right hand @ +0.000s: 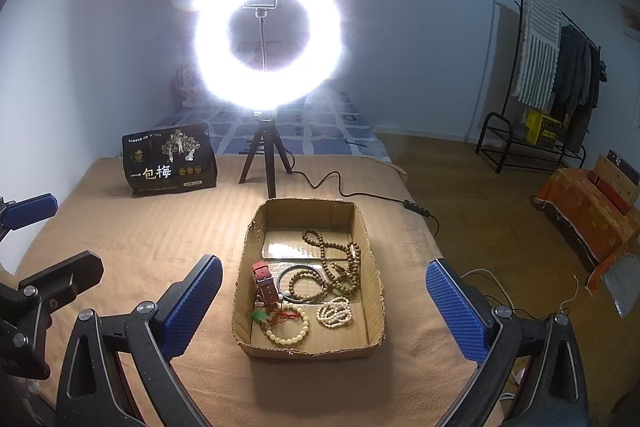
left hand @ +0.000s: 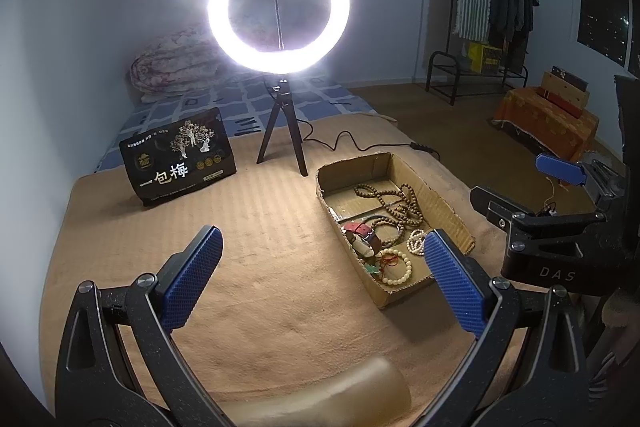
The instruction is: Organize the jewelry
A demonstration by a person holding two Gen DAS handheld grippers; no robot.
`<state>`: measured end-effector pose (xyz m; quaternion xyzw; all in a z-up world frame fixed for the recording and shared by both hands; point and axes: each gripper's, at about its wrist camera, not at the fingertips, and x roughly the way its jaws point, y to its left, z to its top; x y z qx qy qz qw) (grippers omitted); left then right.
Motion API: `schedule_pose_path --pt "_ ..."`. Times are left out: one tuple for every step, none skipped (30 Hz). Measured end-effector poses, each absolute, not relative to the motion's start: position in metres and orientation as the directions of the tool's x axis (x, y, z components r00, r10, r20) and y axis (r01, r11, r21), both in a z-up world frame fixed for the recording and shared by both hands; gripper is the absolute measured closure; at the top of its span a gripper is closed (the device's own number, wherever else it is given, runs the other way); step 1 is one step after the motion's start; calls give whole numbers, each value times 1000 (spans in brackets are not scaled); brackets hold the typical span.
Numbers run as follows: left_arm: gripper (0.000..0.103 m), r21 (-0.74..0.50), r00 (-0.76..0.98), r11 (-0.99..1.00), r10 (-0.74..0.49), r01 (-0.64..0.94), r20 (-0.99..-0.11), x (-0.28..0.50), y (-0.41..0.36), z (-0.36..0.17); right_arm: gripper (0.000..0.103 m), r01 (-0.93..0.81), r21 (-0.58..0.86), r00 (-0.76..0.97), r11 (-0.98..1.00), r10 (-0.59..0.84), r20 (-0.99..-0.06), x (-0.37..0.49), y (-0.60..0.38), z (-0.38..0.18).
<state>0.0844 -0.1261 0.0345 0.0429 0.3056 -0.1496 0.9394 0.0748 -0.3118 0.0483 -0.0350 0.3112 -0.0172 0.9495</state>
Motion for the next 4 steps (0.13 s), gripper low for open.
schedule_pose_path --pt "1 -7 772 953 -251 304 -584 84 -126 35 0 11 -77 806 997 -54 -590 75 -312 48" --pt "1 -5 774 953 -248 302 -582 85 -126 35 0 11 -77 806 997 -54 -589 75 -312 48" --pt "1 -6 775 954 -248 300 -582 85 -126 35 0 11 -76 806 997 -54 -589 75 -312 48" --pt "1 -7 774 954 -248 301 -583 85 -125 34 0 12 -74 806 997 -54 -589 74 -312 48"
